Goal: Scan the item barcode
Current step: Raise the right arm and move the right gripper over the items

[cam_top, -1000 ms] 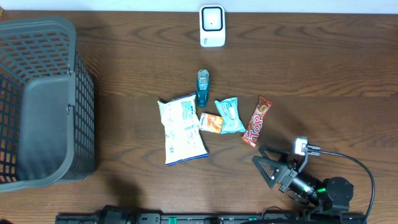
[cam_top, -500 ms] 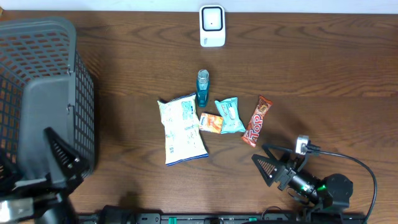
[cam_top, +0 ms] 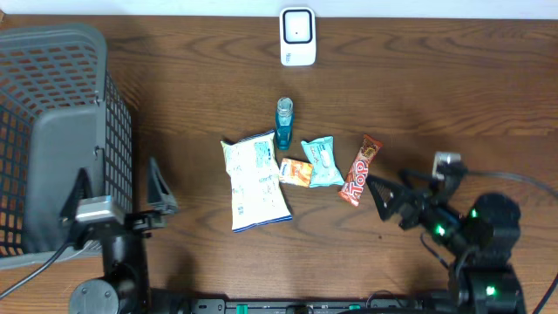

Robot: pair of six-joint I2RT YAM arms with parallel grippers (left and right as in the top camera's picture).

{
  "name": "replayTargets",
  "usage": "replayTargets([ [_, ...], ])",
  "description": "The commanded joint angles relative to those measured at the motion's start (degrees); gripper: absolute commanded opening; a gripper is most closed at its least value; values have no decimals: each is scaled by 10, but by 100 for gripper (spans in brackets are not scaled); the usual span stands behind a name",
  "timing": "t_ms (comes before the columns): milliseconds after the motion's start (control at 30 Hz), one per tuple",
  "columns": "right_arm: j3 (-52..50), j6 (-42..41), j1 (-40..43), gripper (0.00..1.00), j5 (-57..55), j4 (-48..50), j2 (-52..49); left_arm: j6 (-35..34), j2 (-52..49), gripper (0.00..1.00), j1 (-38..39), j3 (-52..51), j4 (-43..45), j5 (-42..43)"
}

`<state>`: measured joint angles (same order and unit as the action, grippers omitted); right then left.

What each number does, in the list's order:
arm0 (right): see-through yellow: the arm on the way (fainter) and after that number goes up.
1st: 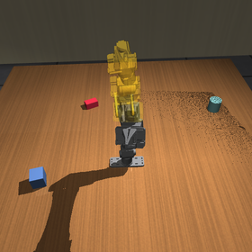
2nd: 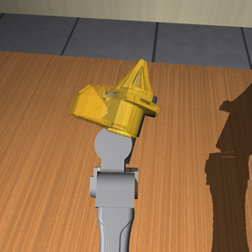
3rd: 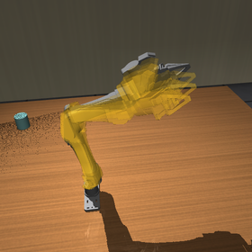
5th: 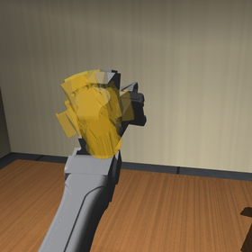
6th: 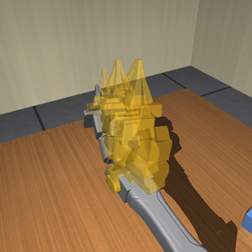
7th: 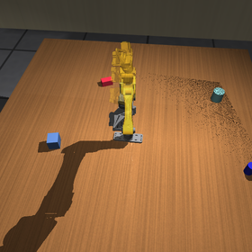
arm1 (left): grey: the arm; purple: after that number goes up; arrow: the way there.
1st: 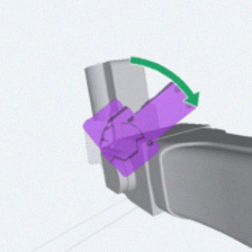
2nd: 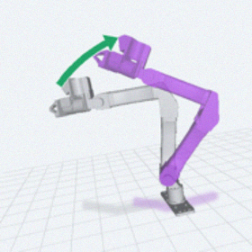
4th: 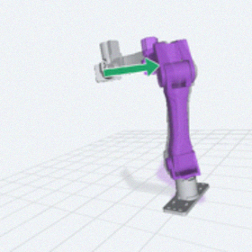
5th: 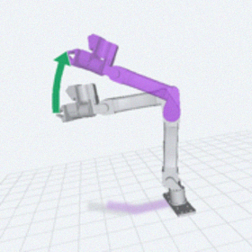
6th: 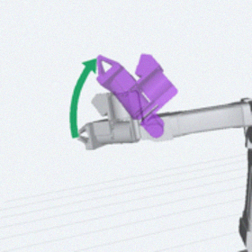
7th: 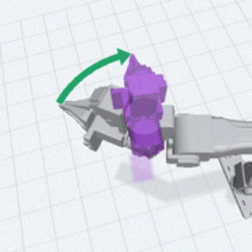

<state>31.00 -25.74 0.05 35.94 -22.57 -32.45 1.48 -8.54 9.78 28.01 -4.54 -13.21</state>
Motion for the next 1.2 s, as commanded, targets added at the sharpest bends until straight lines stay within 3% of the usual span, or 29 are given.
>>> replayTargets([
  [0, 68, 69, -52, 99, -115, -21, -73, -2, 4, 99, -3, -14, 3, 68],
  [67, 103, 72, -94, 99, -158, -37, -121, -5, 4, 99, -3, -32, 3, 65],
  [233, 200, 64, -229, 99, -278, -70, -255, -92, 4, 99, -3, -89, 7, 61],
  [400, 333, 17, -323, 99, -449, -163, -396, -100, 4, 99, -3, -130, 7, 65],
  [533, 422, 26, -347, 99, -457, -215, -492, -94, 4, 99, -3, -132, 26, 66],
  [767, 437, -25, -347, 99, -445, -207, -530, -51, 4, 99, -3, -132, 20, 77],
  [1167, 421, -14, -346, 99, -449, -269, -530, -45, 4, 99, -3, -132, -23, -219],
])
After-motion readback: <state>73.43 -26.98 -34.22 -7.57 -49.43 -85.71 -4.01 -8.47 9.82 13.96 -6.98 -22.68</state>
